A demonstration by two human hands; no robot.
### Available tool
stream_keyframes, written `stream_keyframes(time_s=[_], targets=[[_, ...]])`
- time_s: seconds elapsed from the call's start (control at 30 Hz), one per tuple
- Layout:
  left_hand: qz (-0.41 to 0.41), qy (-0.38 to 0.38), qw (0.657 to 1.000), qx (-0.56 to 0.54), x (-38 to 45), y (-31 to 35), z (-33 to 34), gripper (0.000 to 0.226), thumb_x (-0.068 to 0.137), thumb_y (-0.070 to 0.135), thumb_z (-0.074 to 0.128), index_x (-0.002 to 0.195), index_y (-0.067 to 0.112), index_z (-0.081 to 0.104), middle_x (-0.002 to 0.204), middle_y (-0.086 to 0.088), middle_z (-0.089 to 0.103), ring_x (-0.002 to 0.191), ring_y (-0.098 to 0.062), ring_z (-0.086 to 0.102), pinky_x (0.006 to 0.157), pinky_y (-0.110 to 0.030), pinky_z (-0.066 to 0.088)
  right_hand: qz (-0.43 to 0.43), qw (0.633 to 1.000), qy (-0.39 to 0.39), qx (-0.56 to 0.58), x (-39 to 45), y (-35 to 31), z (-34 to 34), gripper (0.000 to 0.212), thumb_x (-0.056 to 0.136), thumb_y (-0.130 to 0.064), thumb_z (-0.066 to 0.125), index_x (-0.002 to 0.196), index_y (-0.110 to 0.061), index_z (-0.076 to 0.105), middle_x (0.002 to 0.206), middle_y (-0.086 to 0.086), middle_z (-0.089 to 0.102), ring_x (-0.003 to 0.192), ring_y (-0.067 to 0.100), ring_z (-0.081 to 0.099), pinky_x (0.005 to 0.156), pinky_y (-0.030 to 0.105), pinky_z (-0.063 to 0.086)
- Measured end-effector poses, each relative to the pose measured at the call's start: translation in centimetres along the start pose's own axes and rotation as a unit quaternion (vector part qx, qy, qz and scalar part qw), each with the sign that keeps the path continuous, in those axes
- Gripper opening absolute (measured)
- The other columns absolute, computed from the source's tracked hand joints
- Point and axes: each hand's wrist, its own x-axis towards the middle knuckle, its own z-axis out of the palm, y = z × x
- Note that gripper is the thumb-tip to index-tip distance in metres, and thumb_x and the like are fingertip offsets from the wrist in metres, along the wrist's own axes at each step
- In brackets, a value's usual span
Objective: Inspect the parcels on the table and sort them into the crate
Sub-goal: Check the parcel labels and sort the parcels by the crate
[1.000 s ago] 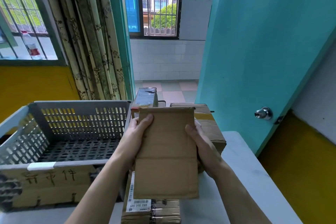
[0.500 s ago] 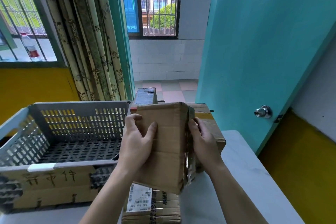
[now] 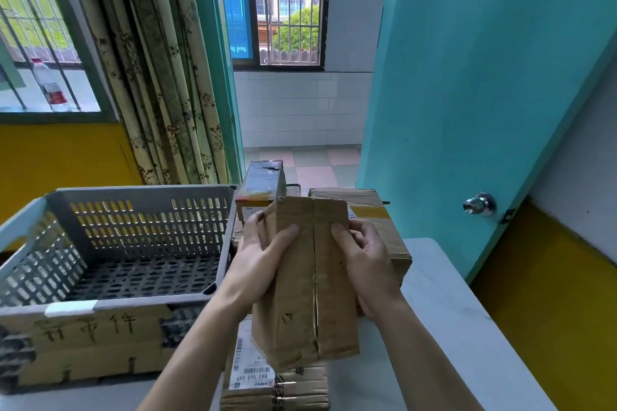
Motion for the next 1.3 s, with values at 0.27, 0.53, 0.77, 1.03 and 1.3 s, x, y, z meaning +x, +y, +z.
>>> stream_keyframes(time_s=[0.27,0.53,0.77,1.03,1.3], targets=[[-0.006,-0.084,0.996,-0.025,0.2,-1.1,-0.9,0.100,0.062,0.083,0.076,0.146,0.067,0.023,0.150,0.005,0.049,0.123,-0.020,0.065,0.103,-0.046,0.056,-0.010,0.998,0.026,-0.060,0.1,-0.5,0.1,0.020,0.095,-0.049,0.062,0.105,-0.034,0.070,0.099,-0.013,0.076,0.097,0.012,0.071,0.091,0.046,0.059],[0.034,-0.067,0.993,-0.094,0.4,-1.3,-0.3,0.079,0.078,0.045,0.067,0.152,0.042,0.037,0.133,-0.001,0.067,0.101,-0.016,0.076,0.076,-0.029,0.063,0.034,0.996,-0.082,0.031,0.2,-1.0,-0.3,0.031,0.089,-0.042,0.065,0.115,-0.027,0.070,0.105,0.005,0.076,0.102,0.026,0.072,0.095,0.054,0.057],[0.014,-0.065,0.993,-0.094,0.9,-1.2,-1.3,0.073,0.077,0.058,0.072,0.145,0.045,0.046,0.130,0.004,0.071,0.106,-0.020,0.075,0.088,-0.041,0.061,0.060,0.984,-0.157,0.065,0.5,0.4,-0.8,0.052,0.077,-0.035,0.066,0.127,-0.019,0.060,0.113,0.017,0.073,0.105,0.036,0.071,0.090,0.053,0.059],[-0.010,-0.157,0.986,-0.062,-0.5,-2.4,-2.1,0.101,0.068,0.062,0.078,0.152,0.060,0.021,0.126,0.007,0.073,0.110,-0.021,0.074,0.100,-0.047,0.057,0.075,0.985,-0.132,0.082,1.3,0.6,-0.3,0.060,0.075,-0.044,0.071,0.127,-0.016,0.059,0.116,0.022,0.070,0.110,0.045,0.066,0.095,0.066,0.051],[0.021,-0.067,0.985,-0.160,0.8,-2.2,-2.5,0.091,0.063,0.050,0.077,0.148,0.045,0.044,0.142,-0.005,0.062,0.112,-0.030,0.072,0.090,-0.051,0.060,0.096,0.970,-0.208,0.079,0.4,1.7,-0.1,0.073,0.076,-0.054,0.076,0.138,-0.023,0.053,0.126,0.019,0.068,0.116,0.041,0.066,0.101,0.062,0.050]])
